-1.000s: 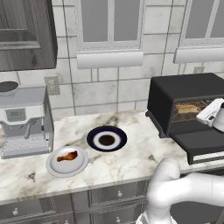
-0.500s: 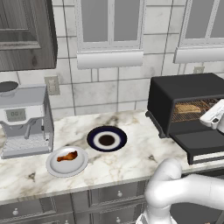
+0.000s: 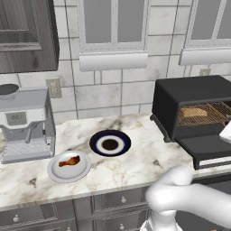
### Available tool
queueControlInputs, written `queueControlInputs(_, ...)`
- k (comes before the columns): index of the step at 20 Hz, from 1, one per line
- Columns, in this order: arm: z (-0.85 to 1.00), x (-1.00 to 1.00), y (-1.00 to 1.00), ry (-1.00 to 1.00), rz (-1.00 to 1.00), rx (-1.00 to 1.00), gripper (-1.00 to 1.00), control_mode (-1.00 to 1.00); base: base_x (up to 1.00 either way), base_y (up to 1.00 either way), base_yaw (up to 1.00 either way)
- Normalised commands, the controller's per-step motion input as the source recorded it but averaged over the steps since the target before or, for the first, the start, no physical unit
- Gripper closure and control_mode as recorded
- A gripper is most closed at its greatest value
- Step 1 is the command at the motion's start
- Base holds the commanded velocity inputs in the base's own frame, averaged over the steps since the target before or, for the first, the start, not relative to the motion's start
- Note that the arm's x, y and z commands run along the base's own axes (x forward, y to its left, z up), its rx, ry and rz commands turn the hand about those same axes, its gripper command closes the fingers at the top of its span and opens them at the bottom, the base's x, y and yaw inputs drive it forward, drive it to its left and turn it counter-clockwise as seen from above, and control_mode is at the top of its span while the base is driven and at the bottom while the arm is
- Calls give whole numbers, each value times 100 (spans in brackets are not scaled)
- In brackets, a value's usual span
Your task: Open the toaster oven door. Place the baguette on the bottom rack in the toaster oven and place the chicken drumstick on the top rack.
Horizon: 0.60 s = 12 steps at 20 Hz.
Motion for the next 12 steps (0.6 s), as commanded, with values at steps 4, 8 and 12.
queueControlInputs(4,0,-85,-4,-4,34,-24,100,-100,0,0,0)
queueControlInputs(8,0,-81,0,-5,39,-31,100,-100,0,0,0)
queueControlInputs(12,0,-73,0,-7,41,-36,100,-100,0,0,0)
